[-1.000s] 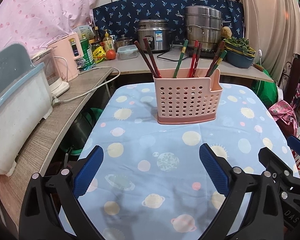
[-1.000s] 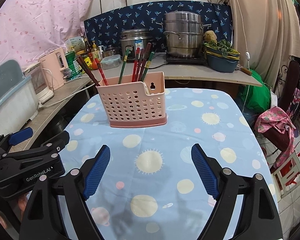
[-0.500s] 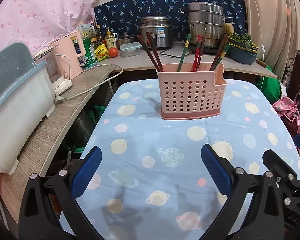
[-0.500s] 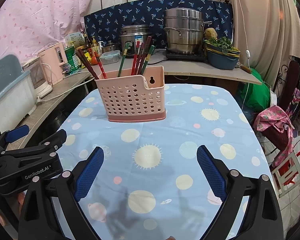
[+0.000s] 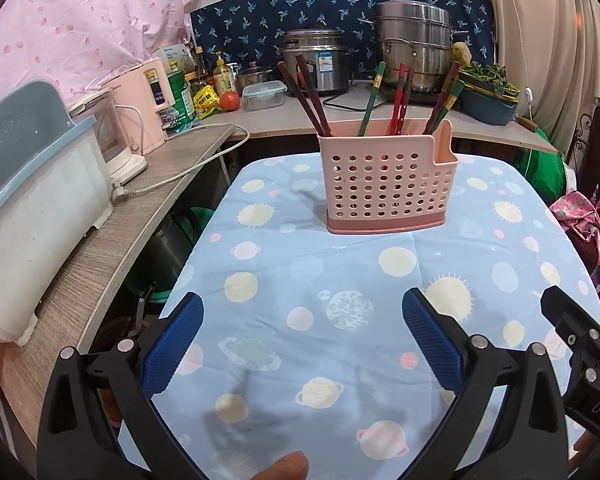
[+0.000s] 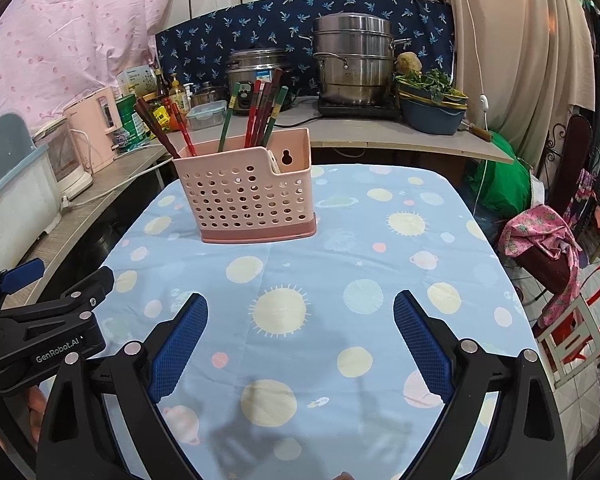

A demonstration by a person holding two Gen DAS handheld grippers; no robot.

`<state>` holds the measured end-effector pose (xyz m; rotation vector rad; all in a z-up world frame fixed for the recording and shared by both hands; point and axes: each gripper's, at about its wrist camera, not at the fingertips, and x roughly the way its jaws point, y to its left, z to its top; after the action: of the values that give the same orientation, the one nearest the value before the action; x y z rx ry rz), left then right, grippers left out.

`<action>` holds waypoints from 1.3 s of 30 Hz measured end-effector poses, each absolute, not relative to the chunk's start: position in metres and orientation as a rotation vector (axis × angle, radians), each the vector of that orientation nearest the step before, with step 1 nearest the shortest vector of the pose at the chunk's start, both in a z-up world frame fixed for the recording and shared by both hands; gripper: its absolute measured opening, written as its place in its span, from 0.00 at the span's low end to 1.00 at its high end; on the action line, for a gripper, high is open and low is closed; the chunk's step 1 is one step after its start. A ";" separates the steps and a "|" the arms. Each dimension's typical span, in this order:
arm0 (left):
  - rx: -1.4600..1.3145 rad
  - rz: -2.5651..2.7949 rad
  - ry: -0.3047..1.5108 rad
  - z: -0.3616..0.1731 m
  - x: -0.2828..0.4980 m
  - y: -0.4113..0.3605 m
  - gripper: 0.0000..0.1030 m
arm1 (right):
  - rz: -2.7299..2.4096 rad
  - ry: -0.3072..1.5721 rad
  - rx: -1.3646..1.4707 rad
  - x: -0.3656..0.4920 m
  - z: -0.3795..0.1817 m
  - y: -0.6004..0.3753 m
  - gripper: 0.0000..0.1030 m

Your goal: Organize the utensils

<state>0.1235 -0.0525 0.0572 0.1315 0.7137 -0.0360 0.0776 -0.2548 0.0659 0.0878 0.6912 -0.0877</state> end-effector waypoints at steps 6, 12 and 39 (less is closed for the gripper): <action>0.142 -0.036 0.700 0.057 0.123 -0.053 0.93 | -0.093 0.698 0.083 0.079 0.064 -0.256 0.88; 0.139 -0.041 0.702 0.057 0.122 -0.053 0.92 | -0.096 0.706 0.078 0.081 0.062 -0.253 0.88; 0.100 -0.015 0.712 0.062 0.128 -0.046 0.92 | -0.107 0.703 0.069 0.083 0.065 -0.251 0.88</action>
<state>0.1275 -0.0459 0.0615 0.0999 0.7120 -0.0155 0.0830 -0.2514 0.0648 0.0689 0.7031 -0.1068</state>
